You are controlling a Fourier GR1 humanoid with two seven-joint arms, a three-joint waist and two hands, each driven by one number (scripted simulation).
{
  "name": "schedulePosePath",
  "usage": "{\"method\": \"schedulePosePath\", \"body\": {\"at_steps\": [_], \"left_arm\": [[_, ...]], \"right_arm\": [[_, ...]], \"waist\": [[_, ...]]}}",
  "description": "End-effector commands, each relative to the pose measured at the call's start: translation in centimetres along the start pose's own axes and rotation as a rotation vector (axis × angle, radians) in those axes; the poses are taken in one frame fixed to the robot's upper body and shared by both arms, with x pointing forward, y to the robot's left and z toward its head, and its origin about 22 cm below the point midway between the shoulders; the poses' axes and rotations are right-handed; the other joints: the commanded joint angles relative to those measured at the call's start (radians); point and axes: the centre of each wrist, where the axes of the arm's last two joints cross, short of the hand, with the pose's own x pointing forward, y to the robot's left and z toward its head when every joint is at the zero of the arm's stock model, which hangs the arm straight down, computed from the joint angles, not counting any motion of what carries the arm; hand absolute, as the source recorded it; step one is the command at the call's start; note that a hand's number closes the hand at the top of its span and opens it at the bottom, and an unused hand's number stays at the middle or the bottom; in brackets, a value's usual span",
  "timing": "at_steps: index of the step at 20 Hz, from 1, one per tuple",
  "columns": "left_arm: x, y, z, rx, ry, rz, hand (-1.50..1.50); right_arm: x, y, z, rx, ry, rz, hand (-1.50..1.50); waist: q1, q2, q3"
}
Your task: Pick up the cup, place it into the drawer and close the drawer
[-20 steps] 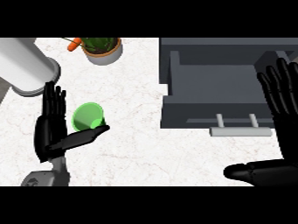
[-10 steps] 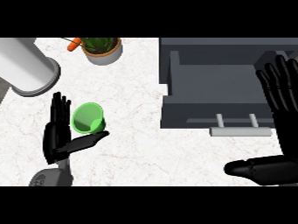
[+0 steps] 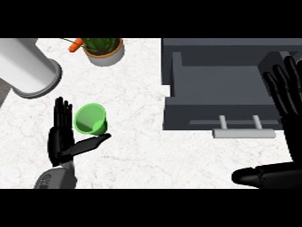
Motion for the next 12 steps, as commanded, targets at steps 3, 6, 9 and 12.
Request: {"method": "schedulePosePath", "body": {"at_steps": [3,6,9,12], "left_arm": [[-2.4,2.0,0.5,0.020,0.046,0.005,-1.50],[-3.0,3.5,-1.1,0.040,0.042,0.011,-1.50],[-4.0,2.3,-0.1,0.022,0.050,-0.007,-1.50],[-5.1,3.0,0.0,0.019,0.047,0.002,-1.50]], "right_arm": [[1.4,1.3,0.9,0.013,0.009,-0.010,-1.50],[-1.2,-2.1,-0.2,0.005,0.023,-0.004,-1.50],[-0.5,1.1,-0.4,0.006,0.000,-0.003,-1.50],[0.4,0.0,-0.5,0.015,-0.012,0.006,-1.50]], "waist": [[-0.003,0.003,-0.004],[-0.003,0.004,-0.004],[-0.002,0.003,-0.004],[-0.004,0.004,-0.004]]}}
